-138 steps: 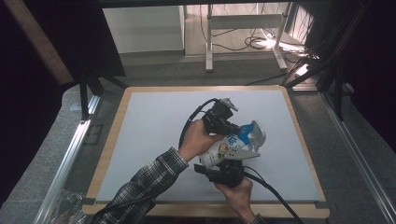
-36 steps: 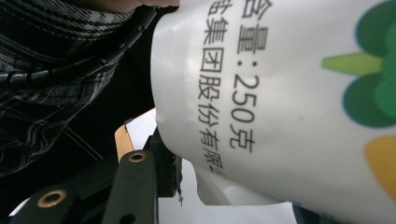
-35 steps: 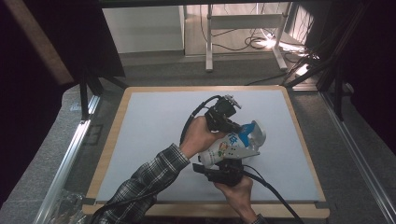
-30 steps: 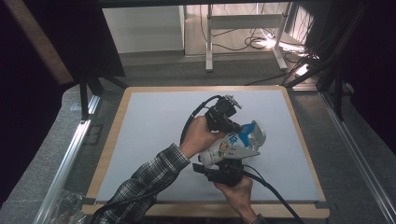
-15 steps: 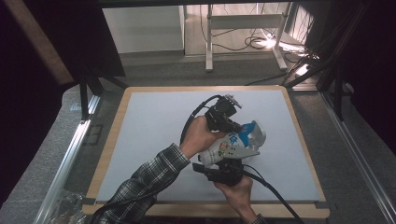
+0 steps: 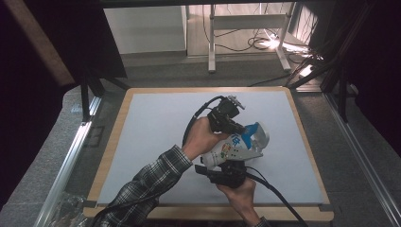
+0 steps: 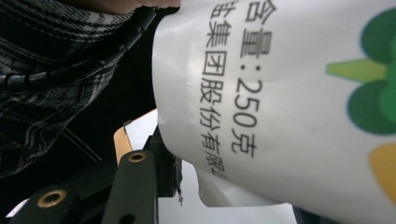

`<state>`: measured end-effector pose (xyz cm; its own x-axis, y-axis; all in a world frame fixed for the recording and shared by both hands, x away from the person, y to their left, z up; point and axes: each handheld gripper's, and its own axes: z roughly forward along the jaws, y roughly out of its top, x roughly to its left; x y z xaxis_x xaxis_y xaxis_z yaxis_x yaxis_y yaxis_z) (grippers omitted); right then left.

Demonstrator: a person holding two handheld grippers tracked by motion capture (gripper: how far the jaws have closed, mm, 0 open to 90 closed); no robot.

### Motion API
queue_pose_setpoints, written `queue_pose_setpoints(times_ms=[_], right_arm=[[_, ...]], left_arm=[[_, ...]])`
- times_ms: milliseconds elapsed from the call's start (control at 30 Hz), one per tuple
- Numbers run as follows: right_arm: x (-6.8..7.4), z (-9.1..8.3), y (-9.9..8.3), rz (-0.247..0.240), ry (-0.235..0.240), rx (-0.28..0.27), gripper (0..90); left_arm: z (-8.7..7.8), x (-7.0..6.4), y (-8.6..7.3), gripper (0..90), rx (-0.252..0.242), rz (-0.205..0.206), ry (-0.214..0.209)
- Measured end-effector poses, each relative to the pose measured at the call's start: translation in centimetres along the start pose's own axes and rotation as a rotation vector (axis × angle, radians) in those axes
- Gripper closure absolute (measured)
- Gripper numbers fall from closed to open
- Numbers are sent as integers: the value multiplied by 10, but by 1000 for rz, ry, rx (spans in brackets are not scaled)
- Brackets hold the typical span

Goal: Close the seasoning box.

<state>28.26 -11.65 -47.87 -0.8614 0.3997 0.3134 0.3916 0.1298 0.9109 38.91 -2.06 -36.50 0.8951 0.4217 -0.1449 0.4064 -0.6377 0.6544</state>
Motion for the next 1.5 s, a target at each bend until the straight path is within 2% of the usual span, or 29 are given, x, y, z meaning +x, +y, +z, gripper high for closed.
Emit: queue_pose_setpoints(times_ms=[1500], right_arm=[[-1,0,3,-9,-2,-6,565]], left_arm=[[-1,1,3,881,4,-4,5]])
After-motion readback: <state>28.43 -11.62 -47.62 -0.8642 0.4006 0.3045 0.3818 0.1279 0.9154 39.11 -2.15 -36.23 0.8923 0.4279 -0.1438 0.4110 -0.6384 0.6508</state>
